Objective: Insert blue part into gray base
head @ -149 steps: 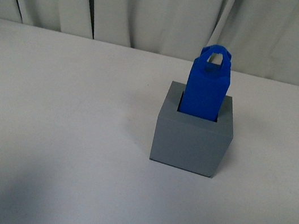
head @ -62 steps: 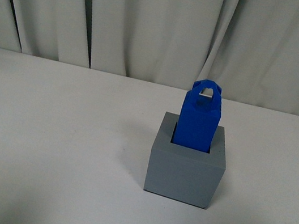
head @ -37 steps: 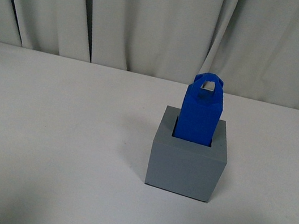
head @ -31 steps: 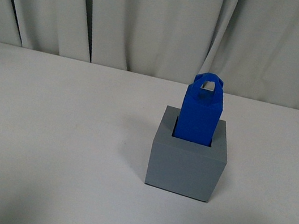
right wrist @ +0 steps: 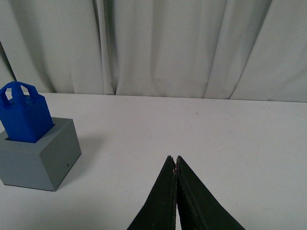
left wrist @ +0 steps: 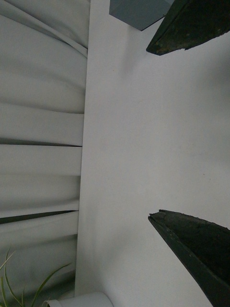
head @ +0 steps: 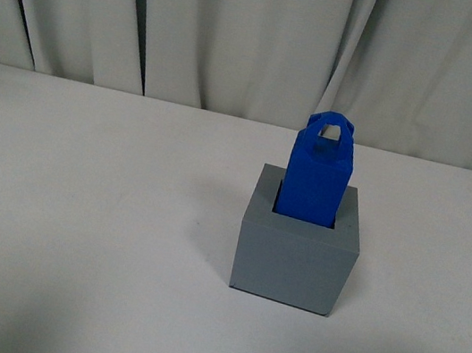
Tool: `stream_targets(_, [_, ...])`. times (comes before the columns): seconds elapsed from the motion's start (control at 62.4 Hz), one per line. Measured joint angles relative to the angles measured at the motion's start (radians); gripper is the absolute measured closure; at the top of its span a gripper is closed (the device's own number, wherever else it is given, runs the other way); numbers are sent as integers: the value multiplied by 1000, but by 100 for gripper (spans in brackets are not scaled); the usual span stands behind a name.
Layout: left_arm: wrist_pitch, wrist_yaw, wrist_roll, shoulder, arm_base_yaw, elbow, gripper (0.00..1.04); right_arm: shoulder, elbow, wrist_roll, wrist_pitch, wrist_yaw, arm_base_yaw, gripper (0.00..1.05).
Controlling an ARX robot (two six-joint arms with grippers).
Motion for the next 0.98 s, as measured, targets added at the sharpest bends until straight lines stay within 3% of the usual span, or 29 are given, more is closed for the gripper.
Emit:
stream_targets(0.112, [0, 0, 0, 0, 0, 0, 6, 0, 0, 0, 0, 0, 0, 100])
stream_targets(0.304, [0, 0, 0, 0, 0, 0, 6, 0, 0, 0, 0, 0, 0, 65])
stream_targets(0.433, [0, 0, 0, 0, 0, 0, 6, 0, 0, 0, 0, 0, 0, 29])
stream_targets(0.561, [0, 0, 0, 0, 0, 0, 6, 0, 0, 0, 0, 0, 0, 7])
stream_targets(0.977, [0, 0, 0, 0, 0, 0, 6, 0, 0, 0, 0, 0, 0, 9])
